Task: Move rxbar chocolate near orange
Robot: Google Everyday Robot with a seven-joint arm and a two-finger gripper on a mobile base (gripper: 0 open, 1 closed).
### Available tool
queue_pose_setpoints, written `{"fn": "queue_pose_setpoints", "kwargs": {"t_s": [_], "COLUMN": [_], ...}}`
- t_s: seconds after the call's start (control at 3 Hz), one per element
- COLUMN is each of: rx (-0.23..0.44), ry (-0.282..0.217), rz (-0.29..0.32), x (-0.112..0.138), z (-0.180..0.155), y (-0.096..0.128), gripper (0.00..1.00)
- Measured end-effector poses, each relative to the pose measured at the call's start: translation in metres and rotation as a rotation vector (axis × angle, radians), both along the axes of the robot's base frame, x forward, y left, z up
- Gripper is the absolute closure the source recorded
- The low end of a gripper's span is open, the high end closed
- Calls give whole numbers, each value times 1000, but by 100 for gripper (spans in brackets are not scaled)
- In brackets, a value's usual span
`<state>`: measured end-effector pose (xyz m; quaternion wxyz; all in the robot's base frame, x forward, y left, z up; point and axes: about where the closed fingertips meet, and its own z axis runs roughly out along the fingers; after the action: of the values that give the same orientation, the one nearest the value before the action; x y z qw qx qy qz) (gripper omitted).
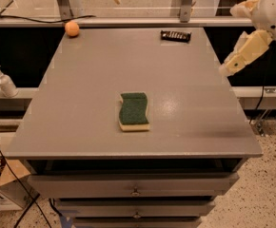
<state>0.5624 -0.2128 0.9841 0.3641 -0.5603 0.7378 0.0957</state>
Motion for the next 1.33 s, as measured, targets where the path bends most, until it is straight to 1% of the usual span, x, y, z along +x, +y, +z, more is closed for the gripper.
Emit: {"fn": "queue_pose_setpoints", "kwargs": {"t_s": [0.33, 0.67, 1.0, 1.33], "rx": [92, 92, 126, 180], "ry": [-22, -22, -35, -69], "rz": [-39, -39, -58, -72], "x": [61, 61, 69, 92], "z": [-10, -10, -14, -23], "y": [-3, -3, -1, 13], "gripper": [0, 0, 0, 0]}}
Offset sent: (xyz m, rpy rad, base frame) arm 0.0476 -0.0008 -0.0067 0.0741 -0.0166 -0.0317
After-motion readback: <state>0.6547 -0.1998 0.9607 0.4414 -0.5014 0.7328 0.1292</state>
